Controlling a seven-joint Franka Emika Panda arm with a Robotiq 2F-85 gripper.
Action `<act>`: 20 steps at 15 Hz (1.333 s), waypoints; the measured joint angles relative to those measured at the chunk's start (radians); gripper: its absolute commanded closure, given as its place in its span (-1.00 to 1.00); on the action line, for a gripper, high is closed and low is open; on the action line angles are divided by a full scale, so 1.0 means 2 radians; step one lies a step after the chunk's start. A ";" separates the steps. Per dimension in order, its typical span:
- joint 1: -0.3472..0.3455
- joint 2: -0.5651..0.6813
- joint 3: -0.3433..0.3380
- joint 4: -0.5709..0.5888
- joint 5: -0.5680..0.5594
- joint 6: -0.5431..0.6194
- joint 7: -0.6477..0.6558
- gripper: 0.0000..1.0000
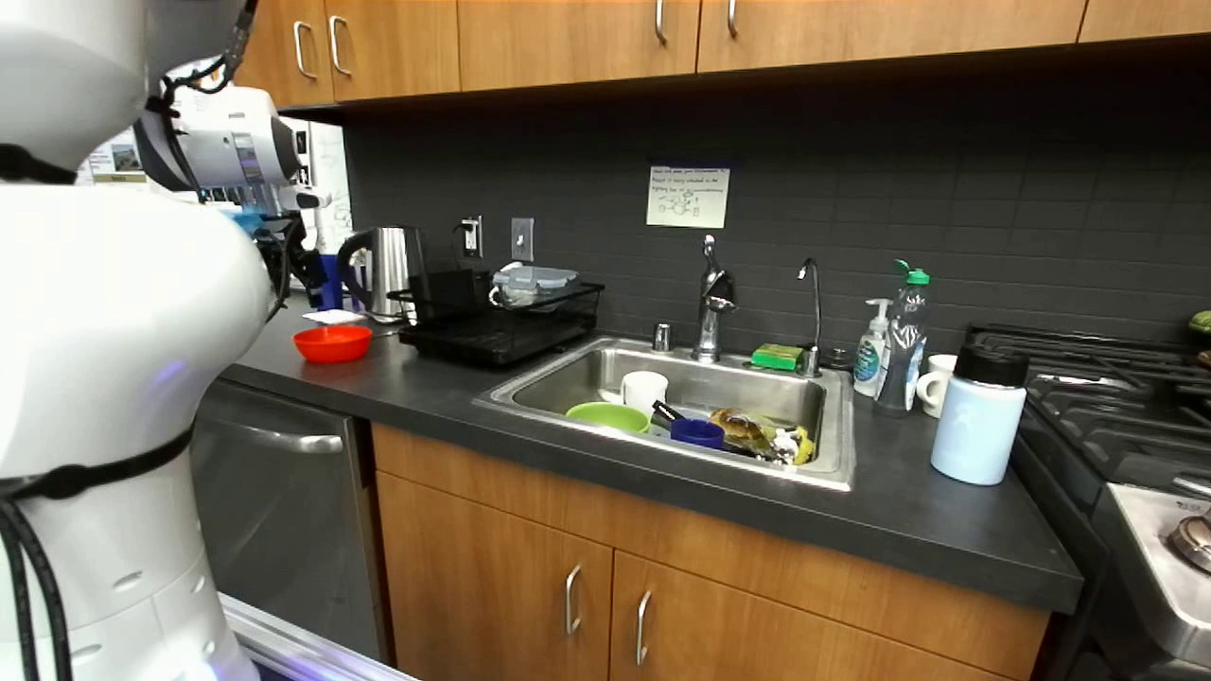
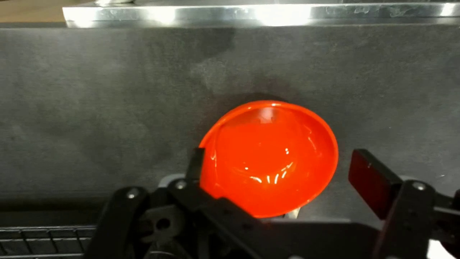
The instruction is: Put the orange bowl in the black drying rack on the right, remove the orange bowl from the drying rack and put it on the counter again
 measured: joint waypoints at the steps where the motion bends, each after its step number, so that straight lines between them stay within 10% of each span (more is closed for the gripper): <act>1: 0.003 0.009 -0.010 0.006 -0.005 0.002 0.004 -1.00; 20: 0.010 0.072 -0.067 0.027 -0.012 0.005 0.007 -1.00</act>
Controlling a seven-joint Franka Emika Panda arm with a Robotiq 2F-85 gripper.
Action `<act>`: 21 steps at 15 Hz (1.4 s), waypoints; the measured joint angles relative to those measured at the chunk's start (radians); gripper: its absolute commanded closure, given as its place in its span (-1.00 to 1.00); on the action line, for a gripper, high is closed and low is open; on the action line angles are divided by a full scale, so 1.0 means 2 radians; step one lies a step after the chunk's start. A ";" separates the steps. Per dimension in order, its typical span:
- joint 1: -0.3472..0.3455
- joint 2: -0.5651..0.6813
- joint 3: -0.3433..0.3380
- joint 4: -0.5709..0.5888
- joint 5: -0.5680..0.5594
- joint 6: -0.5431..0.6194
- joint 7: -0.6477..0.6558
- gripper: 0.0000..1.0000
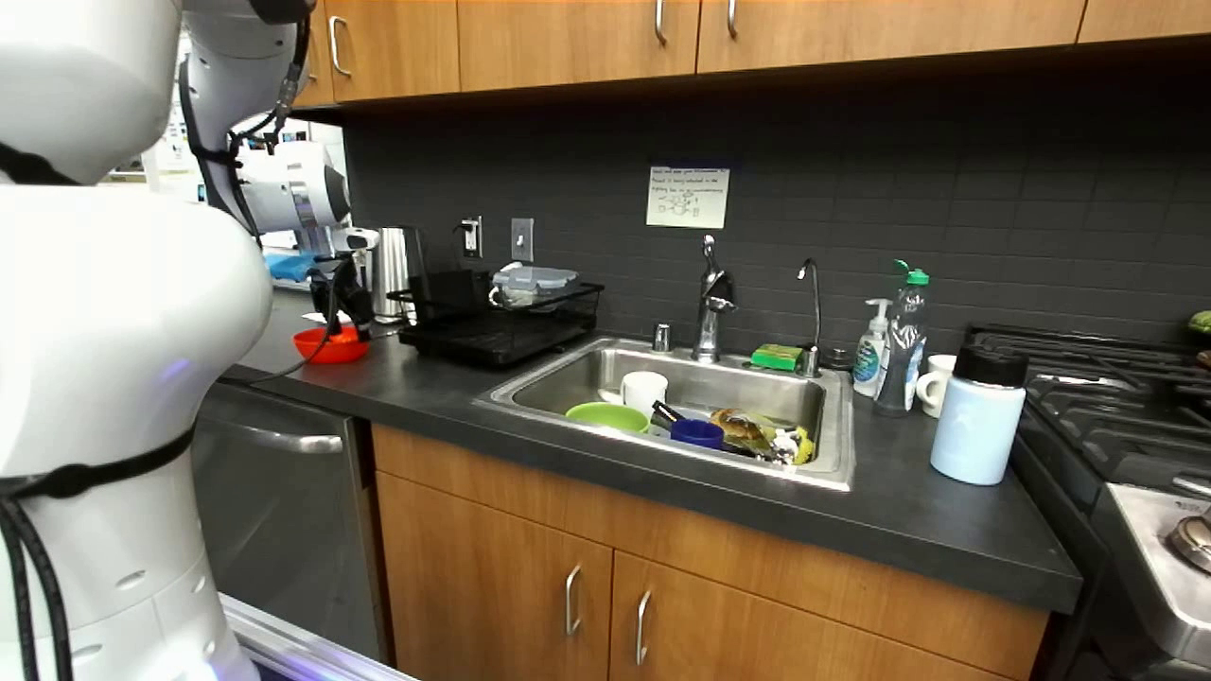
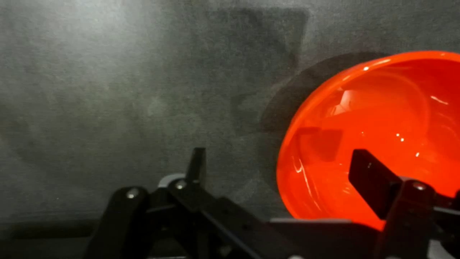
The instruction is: Put the orange bowl in the black drying rack on the right, remove the orange bowl from the drying rack and put it on the counter again
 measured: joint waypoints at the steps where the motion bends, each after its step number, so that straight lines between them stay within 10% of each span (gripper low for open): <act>1: 0.000 0.001 0.000 0.000 0.001 0.000 -0.002 -1.00; 5: 0.000 0.003 0.000 0.000 0.001 0.000 -0.011 -1.00; 17: -0.001 0.010 0.000 0.000 0.024 0.001 -0.053 0.98; 21: -0.001 0.009 0.000 0.001 0.041 0.004 -0.070 0.97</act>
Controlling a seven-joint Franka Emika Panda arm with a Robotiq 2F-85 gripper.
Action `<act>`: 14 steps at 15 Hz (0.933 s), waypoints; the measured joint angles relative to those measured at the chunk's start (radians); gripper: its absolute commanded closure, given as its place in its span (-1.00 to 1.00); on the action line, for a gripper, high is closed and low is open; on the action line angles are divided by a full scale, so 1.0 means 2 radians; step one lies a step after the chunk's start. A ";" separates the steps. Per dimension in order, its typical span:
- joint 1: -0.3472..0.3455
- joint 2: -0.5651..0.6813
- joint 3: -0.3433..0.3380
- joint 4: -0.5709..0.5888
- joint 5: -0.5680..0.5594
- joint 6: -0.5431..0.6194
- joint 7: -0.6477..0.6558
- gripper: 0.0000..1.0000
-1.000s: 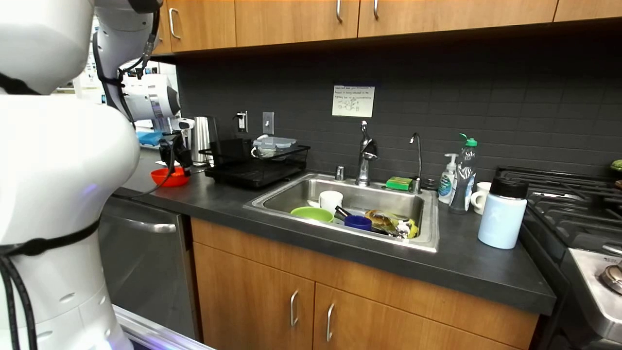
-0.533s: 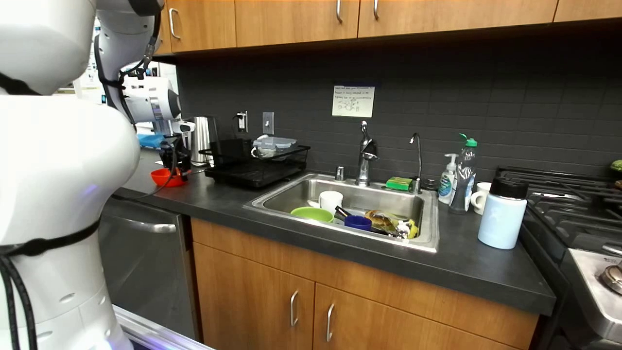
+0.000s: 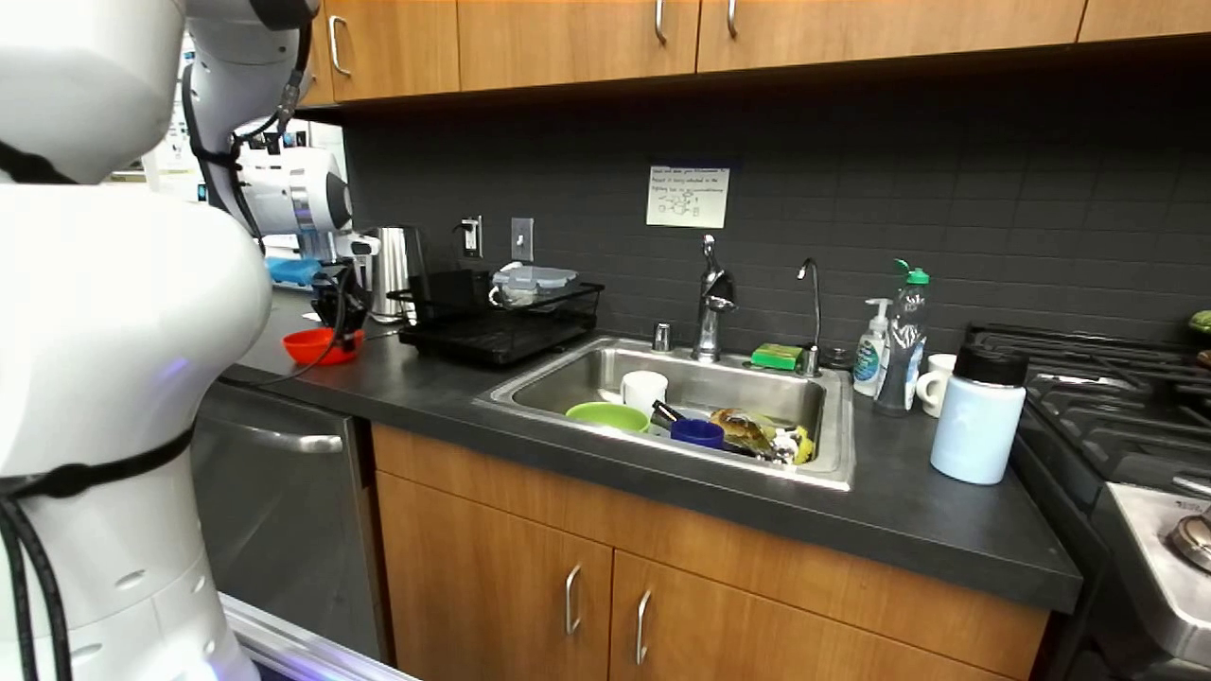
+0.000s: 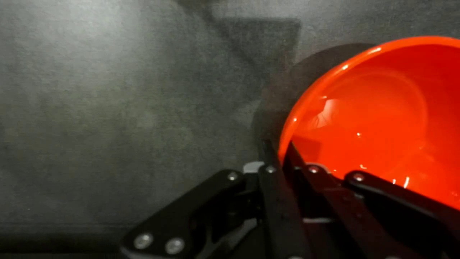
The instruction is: Put the orange bowl in the black drying rack on the right, remove the orange bowl from the drying rack and put it on the counter again
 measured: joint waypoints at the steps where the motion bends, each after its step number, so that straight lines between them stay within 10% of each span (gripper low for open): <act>1: 0.000 -0.001 0.000 0.001 0.004 0.000 -0.003 1.00; 14: -0.003 -0.031 0.018 0.014 0.110 0.019 -0.084 0.97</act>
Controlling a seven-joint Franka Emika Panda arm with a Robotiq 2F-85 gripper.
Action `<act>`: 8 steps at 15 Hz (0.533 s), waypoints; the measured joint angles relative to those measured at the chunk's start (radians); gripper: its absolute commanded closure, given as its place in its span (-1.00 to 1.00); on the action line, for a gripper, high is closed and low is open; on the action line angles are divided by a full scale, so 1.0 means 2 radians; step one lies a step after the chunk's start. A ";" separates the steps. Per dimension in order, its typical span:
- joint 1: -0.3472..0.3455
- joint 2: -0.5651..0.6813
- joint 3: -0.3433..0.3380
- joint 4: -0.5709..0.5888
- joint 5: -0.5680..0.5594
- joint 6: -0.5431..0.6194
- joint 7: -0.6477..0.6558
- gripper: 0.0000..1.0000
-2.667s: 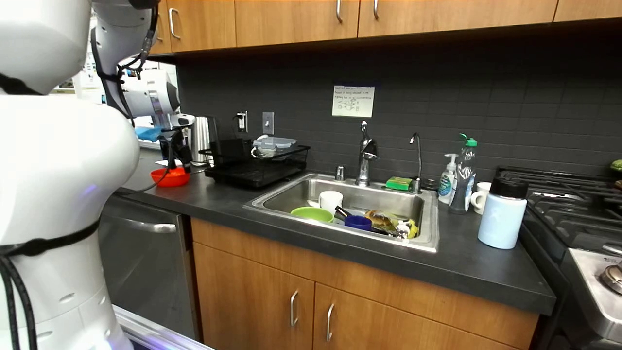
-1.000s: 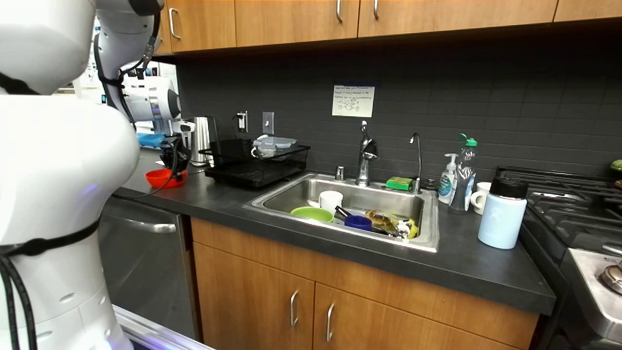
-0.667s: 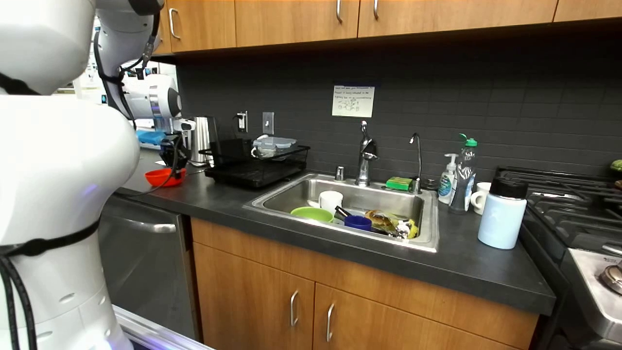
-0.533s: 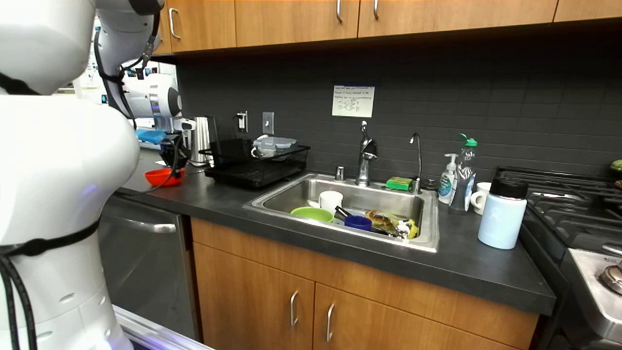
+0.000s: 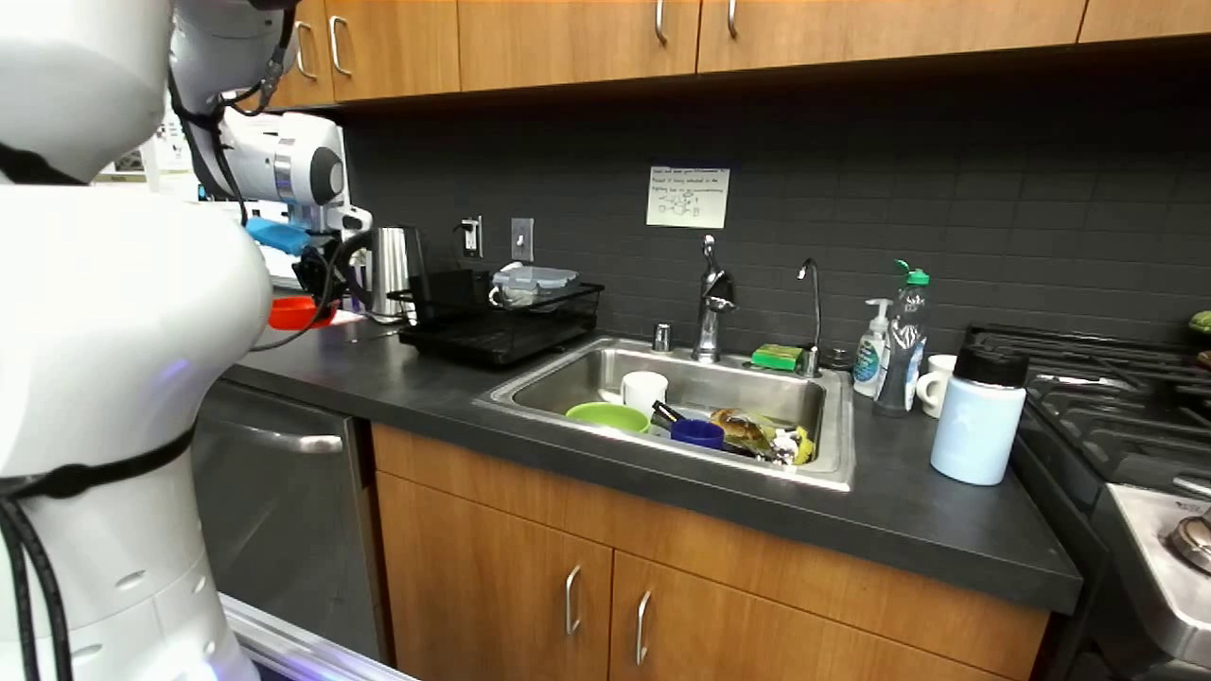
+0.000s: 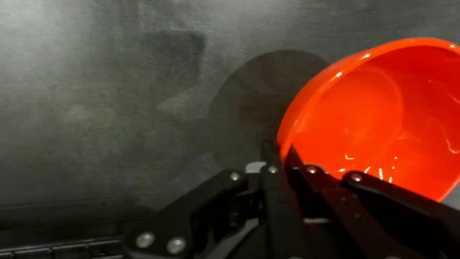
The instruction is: Put the orange bowl in the black drying rack on the right, remove the orange bowl from the drying rack and put it on the counter again
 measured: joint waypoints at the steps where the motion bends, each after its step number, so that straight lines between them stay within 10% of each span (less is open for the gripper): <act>1: 0.000 -0.010 0.004 0.000 0.009 0.004 -0.006 0.97; 8: -0.012 -0.098 -0.001 -0.026 0.014 0.063 -0.008 0.97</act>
